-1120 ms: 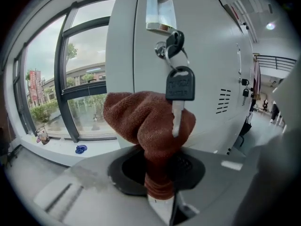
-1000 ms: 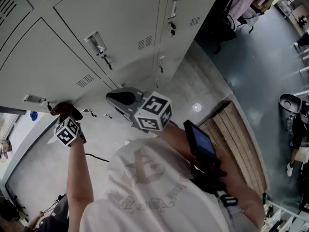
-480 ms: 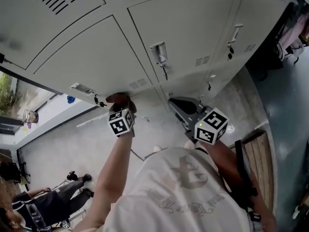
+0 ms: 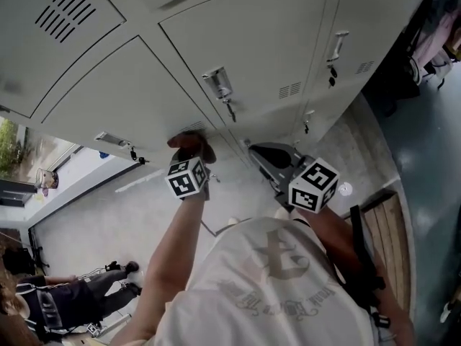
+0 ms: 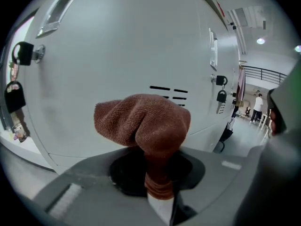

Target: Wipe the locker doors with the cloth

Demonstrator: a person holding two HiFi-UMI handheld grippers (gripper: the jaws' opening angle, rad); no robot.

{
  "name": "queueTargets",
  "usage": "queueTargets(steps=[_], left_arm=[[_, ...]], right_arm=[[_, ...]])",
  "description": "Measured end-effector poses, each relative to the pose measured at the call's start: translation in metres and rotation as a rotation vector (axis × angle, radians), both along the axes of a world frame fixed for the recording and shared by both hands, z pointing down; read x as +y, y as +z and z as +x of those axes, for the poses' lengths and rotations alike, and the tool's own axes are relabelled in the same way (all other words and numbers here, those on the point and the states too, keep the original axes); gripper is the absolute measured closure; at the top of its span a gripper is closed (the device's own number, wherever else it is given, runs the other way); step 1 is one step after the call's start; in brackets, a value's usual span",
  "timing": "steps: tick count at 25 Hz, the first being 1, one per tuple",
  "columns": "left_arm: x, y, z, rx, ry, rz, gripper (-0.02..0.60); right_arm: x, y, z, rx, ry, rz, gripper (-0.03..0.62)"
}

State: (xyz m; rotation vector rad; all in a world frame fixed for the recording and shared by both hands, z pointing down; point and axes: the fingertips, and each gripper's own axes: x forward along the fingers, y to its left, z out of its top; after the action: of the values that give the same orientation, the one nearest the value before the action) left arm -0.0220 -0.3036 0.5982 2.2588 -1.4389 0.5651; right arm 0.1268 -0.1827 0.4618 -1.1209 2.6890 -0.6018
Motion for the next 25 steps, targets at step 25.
queueTargets(steps=[25], left_arm=[[-0.005,-0.098,0.053,0.067,0.029,0.217,0.497]], right_arm=[[0.022,0.007,0.046,-0.014,-0.028,-0.001,0.585]])
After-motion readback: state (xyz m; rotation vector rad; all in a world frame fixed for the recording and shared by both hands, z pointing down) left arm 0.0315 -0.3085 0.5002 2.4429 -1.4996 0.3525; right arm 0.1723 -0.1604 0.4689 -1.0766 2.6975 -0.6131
